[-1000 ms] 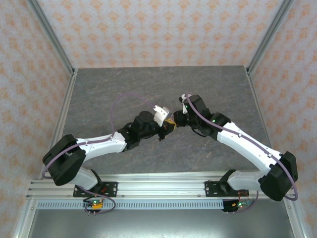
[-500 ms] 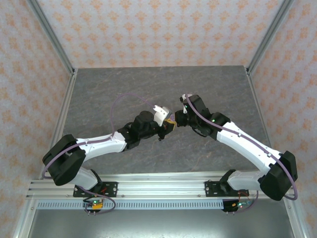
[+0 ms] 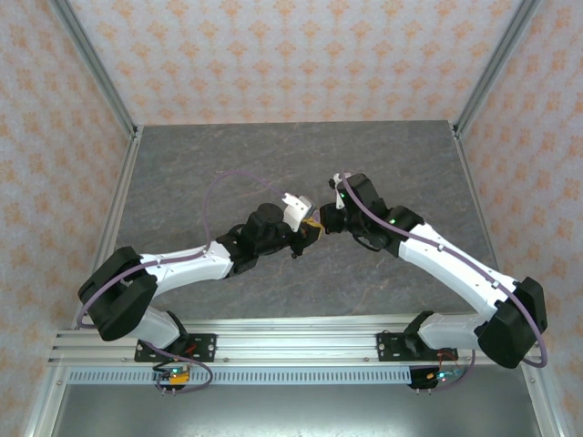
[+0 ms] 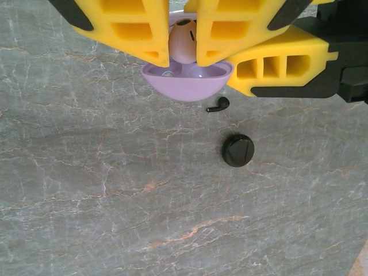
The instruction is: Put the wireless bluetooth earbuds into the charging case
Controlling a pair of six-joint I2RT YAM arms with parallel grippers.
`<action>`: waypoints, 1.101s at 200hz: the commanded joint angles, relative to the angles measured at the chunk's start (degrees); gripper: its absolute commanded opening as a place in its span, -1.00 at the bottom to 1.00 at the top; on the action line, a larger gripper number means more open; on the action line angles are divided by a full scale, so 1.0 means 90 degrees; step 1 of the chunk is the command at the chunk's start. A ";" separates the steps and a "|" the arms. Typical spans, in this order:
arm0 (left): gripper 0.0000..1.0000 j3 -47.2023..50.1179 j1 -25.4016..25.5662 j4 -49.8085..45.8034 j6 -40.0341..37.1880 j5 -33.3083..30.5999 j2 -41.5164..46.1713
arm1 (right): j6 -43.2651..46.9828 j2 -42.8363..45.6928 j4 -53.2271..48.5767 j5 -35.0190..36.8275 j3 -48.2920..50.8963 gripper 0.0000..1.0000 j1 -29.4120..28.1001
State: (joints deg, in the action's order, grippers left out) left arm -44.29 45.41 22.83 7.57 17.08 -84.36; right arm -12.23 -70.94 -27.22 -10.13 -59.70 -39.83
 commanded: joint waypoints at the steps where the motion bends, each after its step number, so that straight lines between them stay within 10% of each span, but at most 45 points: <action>1: -0.90 -0.0320 0.0047 0.0042 -0.0013 -0.0265 0.0059 | 0.0112 0.0006 -0.0115 -0.0420 -0.0119 -0.67 -0.0047; 123: -0.90 -0.0222 0.0045 0.0283 -0.0043 -0.0018 0.0149 | 0.0053 -0.0161 -0.0139 -0.0506 -0.0125 -0.55 -0.0047; 220: -0.90 -0.0377 0.0051 -0.0491 -0.0167 -0.0341 0.0004 | -0.0269 0.0163 -0.0277 0.0920 -0.0085 -0.80 -0.0047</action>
State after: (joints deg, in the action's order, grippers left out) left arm -44.99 45.39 20.21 7.38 16.38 -84.36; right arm -13.02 -71.61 -27.27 -8.51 -59.75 -39.90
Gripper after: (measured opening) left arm 0.186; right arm 0.103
